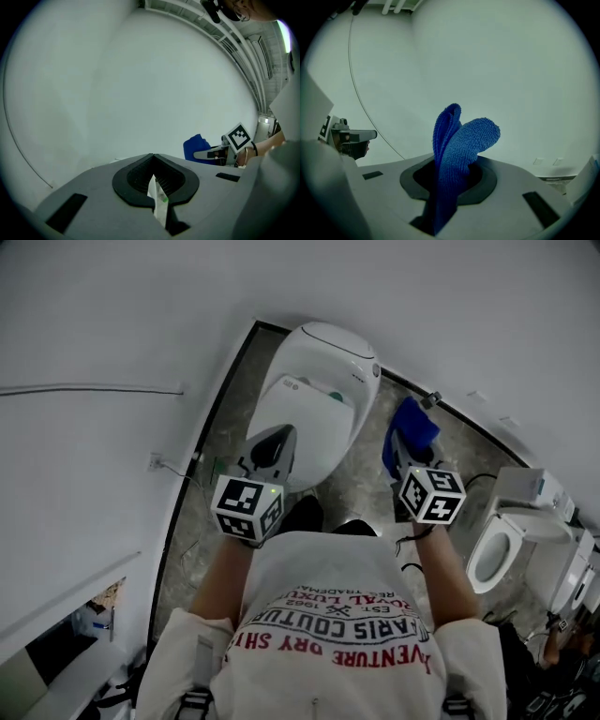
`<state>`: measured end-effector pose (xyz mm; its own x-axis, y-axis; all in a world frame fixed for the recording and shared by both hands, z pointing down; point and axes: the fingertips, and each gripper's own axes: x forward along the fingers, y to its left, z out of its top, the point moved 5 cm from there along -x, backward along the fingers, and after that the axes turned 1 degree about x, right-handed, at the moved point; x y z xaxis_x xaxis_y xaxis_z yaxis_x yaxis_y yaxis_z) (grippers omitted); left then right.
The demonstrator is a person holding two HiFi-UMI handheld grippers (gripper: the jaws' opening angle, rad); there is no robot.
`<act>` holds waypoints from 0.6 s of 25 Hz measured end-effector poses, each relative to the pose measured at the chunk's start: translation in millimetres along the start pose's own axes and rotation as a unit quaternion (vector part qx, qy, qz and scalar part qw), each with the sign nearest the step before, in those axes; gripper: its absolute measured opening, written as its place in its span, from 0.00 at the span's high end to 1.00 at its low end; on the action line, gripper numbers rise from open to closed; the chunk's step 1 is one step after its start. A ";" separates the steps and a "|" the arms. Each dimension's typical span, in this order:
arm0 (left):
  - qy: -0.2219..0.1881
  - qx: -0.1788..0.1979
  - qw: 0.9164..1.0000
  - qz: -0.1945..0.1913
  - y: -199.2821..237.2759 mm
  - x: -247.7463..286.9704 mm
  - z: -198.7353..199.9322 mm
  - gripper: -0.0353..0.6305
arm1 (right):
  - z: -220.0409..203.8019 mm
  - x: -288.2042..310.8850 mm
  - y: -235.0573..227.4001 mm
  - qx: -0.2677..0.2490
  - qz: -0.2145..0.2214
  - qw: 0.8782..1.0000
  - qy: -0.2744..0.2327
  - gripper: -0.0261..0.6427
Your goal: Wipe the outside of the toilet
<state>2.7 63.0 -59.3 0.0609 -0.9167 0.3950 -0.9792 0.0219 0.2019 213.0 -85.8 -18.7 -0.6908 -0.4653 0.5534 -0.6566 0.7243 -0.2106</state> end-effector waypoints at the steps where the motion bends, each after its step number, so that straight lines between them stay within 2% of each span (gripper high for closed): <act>1: 0.002 0.002 1.000 -0.004 7.8 13.5 5.9 0.94 | 5.8 12.3 -2.7 0.000 -0.002 1.000 0.003 0.85; 5: 0.019 -0.008 1.000 -0.007 32.7 65.1 15.3 0.94 | 21.9 59.7 -19.5 0.003 -0.002 1.000 0.023 0.85; 9: 0.035 -0.020 0.999 0.008 49.0 116.8 14.9 0.94 | 33.7 111.7 -50.1 -0.017 0.011 0.999 0.051 0.85; 15: 0.027 -0.068 0.994 0.086 70.7 177.7 15.2 0.94 | 44.4 201.7 -109.8 -0.044 0.058 0.991 0.114 0.85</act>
<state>-58.6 -104.5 11.5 -0.0907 -0.8720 0.4810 -0.9411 0.2330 0.2449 132.3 -281.8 80.3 -0.6678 -0.2568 0.6987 -0.5410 0.8121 -0.2186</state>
